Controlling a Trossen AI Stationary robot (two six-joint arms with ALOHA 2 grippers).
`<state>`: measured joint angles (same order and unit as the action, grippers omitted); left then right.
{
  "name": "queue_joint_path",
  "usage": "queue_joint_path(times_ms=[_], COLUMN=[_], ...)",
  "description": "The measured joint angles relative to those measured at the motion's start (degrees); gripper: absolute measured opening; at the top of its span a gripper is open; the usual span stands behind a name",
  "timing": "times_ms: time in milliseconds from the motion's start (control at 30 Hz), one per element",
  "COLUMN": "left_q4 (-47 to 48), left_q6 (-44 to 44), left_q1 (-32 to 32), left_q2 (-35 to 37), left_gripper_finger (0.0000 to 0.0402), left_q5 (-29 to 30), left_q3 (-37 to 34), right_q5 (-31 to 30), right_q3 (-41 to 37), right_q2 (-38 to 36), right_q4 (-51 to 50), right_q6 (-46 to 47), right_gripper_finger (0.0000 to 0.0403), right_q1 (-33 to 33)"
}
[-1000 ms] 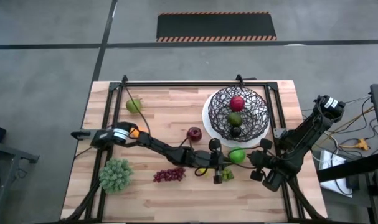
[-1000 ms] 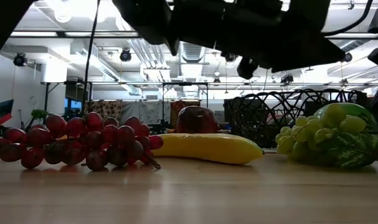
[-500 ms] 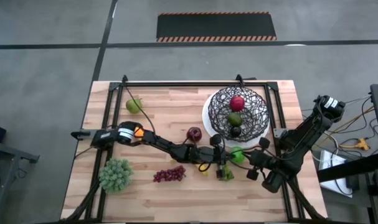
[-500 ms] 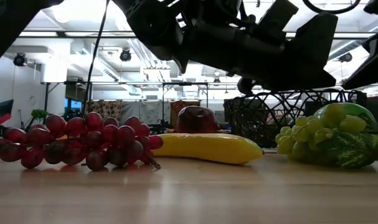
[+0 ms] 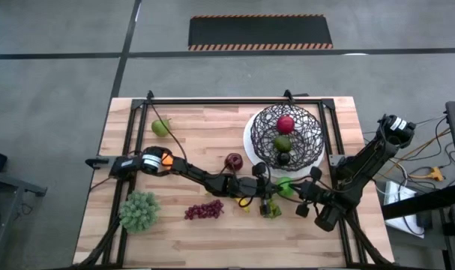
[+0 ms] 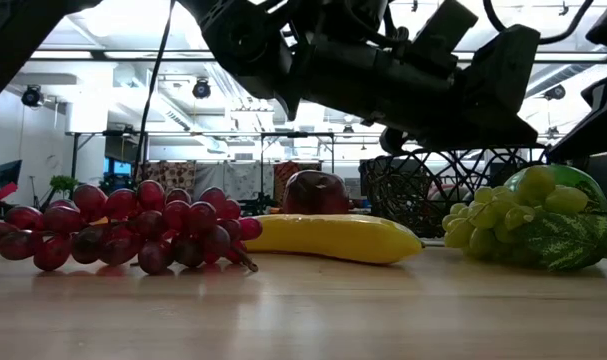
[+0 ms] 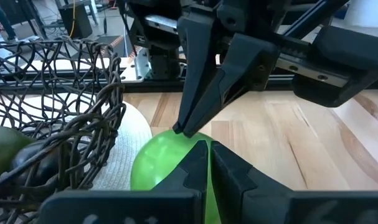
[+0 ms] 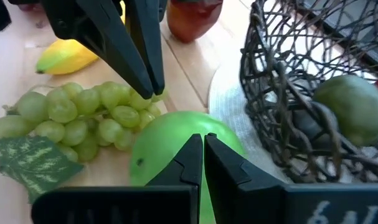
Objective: Build produce basket
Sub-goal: Put the green apple into the wire basket
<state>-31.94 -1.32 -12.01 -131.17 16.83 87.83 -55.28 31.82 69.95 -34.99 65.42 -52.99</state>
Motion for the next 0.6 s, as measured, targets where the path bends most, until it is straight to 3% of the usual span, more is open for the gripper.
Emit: queue_joint_path(times_ms=[333, 600], left_q4=[0.02, 1.51], left_q6=[0.01, 0.03], left_q1=[-0.07, -0.09], left_q2=[0.00, 0.00], left_gripper_finger=[0.0001, 0.0001], left_q5=[-0.03, -0.06], left_q3=[-0.02, -0.07], right_q5=[3.05, 10.32], right_q3=[-0.46, -0.57], right_q2=[1.06, 3.26], right_q4=[7.73, 16.96], right_q6=[-7.21, -14.31], right_gripper_finger=[0.0009, 0.0009], right_q1=[0.00, -0.02])
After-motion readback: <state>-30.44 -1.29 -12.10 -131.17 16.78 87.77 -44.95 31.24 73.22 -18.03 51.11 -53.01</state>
